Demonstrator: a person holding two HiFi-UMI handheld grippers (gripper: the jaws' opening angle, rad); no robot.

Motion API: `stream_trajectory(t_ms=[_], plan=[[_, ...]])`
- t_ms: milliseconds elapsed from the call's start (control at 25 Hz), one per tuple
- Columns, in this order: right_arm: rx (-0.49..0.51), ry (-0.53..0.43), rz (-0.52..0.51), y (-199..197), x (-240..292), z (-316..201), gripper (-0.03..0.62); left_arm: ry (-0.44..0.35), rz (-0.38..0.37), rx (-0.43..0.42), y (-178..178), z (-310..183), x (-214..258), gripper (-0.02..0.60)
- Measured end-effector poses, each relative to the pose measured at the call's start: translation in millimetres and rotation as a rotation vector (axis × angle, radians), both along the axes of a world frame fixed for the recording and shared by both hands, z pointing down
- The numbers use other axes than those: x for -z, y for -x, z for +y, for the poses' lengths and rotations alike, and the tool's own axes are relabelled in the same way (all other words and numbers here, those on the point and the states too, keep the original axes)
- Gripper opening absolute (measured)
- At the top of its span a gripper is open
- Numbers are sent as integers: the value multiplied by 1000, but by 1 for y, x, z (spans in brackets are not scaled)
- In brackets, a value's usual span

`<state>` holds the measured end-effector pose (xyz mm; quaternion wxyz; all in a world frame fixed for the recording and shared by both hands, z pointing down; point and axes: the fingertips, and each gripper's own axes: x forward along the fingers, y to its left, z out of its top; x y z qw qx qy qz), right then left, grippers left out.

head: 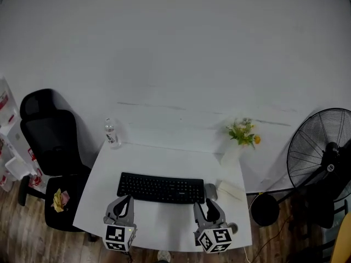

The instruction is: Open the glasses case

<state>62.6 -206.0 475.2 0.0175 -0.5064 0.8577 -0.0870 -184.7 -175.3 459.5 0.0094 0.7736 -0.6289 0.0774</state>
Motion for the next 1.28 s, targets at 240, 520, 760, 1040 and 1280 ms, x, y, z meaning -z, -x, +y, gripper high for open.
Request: stream_trajectory(t_ms=[240, 520, 760, 1040, 1280], plan=[[7, 12, 6, -11, -7, -46, 167, -2, 9, 12, -9, -52, -3, 8], [-5, 30, 7, -19, -13, -67, 166, 20, 18, -8, -21, -67, -10, 8], [-35, 45, 11, -26, -16, -76, 166, 34, 26, -47, -31, -81, -12, 8], [-81, 67, 46, -45, -23, -84, 164, 62, 41, -116, -54, -90, -17, 8], [-110, 90, 101, -75, -31, -88, 164, 66, 44, -185, -94, -102, -18, 8]])
